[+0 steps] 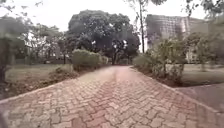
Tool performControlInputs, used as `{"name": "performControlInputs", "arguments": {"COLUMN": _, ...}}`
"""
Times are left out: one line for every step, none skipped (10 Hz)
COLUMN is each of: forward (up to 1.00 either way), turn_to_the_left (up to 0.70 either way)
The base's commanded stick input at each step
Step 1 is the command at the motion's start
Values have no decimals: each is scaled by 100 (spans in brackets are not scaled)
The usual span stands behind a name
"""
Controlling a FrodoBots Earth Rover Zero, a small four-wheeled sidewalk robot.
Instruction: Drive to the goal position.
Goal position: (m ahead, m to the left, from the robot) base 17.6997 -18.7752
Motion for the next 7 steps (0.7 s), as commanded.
{"name": "performControlInputs", "arguments": {"forward": 70, "turn_to_the_left": 0}}
{"name": "performControlInputs", "arguments": {"forward": 70, "turn_to_the_left": 0}}
{"name": "performControlInputs", "arguments": {"forward": 70, "turn_to_the_left": 0}}
{"name": "performControlInputs", "arguments": {"forward": 70, "turn_to_the_left": 0}}
{"name": "performControlInputs", "arguments": {"forward": 70, "turn_to_the_left": 0}}
{"name": "performControlInputs", "arguments": {"forward": 70, "turn_to_the_left": 0}}
{"name": "performControlInputs", "arguments": {"forward": 70, "turn_to_the_left": 0}}
